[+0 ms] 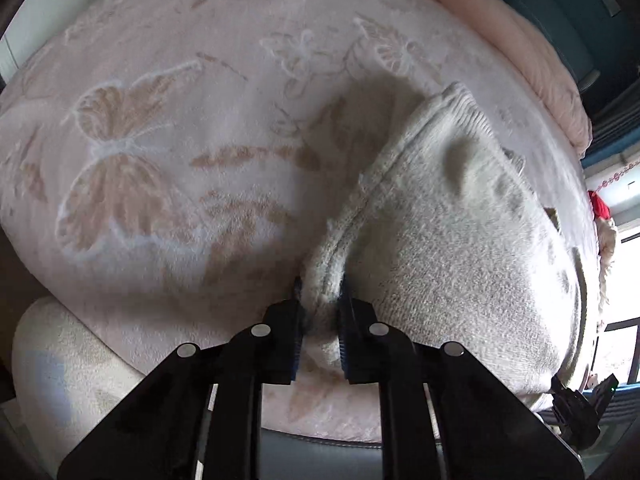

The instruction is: Fold small clothes

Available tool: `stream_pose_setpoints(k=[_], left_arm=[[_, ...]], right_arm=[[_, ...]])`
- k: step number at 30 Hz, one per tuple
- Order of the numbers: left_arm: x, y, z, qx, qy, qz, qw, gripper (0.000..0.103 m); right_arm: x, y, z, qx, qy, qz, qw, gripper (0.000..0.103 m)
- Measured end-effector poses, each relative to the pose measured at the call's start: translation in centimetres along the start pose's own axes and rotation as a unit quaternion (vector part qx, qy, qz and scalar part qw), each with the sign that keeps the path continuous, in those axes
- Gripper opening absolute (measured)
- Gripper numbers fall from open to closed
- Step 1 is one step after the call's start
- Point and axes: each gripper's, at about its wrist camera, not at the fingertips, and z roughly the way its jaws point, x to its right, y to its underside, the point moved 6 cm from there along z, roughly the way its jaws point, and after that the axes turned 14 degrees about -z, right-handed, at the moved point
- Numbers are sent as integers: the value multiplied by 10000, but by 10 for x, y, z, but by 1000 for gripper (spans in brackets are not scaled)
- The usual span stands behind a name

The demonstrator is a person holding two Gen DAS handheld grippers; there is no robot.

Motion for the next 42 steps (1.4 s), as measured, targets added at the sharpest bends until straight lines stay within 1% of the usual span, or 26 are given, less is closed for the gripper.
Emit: stream_pose_setpoints(k=[3,5,6,7,8,9,10,12,14,16,18,19,22,23,25,26,28,29,31,32,33,34,36,38,41,42], left_arm=[[18,-3,-36,461,79,362,9983,20],[38,-9,-68,1080,-82,766,9912,23],[53,-14,-82,1412,-152,963,9852,34],[61,-18,-88,1548,-146,1030,9825,48],[79,-21,-94,1674,-33,1093,9798,55],[96,-22,-93,1664,155,1146,9792,55],[119,-20,-85,1524,390,1246,9796,55],[149,-20,-59,1248,562,1488,9793,55],[175,-12,-18,937,440,1759,9789,54],[183,-5,21,618,245,1842,9806,47],[172,-4,49,464,-123,1759,9832,44],[166,-6,55,431,-166,1699,9844,46],[146,-17,54,524,-140,1647,9848,46],[141,-20,54,528,-171,1707,9838,46],[136,-22,58,480,-101,1816,9822,46],[136,-20,54,509,-126,1865,9811,46],[141,-18,51,573,-183,1913,9797,46],[145,-18,49,606,-157,1866,9804,47],[149,-23,43,688,44,1642,9840,49],[149,-30,43,702,97,1515,9859,52],[148,-36,45,677,91,1380,9881,52],[146,-39,48,634,21,1313,9893,52],[139,-49,61,620,-235,1340,9888,53],[137,-52,66,666,-261,1540,9855,53],[139,-48,70,792,-356,1791,9800,54],[140,-48,69,812,-369,1813,9794,54]], right_arm=[[-2,-6,-32,221,361,-110,9990,20],[-9,-20,-55,570,940,-423,9930,29],[-19,-29,-66,822,1262,-680,9863,30],[-33,-39,-72,1012,1333,-871,9820,31],[-51,-49,-72,1169,1171,-1017,9810,31],[-66,-59,-65,1206,882,-1143,9821,31],[-93,-68,-50,1127,449,-1336,9836,30],[-139,-77,-18,872,-211,-1680,9817,19],[-177,-78,15,633,-540,-2049,9752,17],[-202,-80,56,315,-504,-2452,9676,15],[-188,-89,78,182,-158,-2571,9661,7],[-166,-100,78,267,189,-2483,9681,7],[-72,-132,59,529,1083,-1628,9793,7],[-35,-139,50,542,1162,-1203,9844,1],[-8,-143,35,580,997,-789,9902,2],[-4,-146,26,676,1098,-823,9882,9],[-13,-153,13,878,1238,-1187,9813,35],[-18,-156,14,915,1303,-1372,9777,59],[-22,-162,28,848,1465,-1690,9710,62],[-21,-163,42,645,1580,-1828,9682,59],[-21,-162,51,491,1567,-1843,9691,30],[-22,-162,61,362,1460,-1807,9720,10],[-25,-165,52,596,1444,-1753,9721,7],[-7,-168,35,903,1477,-1370,9753,6],[26,-157,58,402,1176,-852,9886,8],[22,-157,53,490,1181,-971,9870,10]])
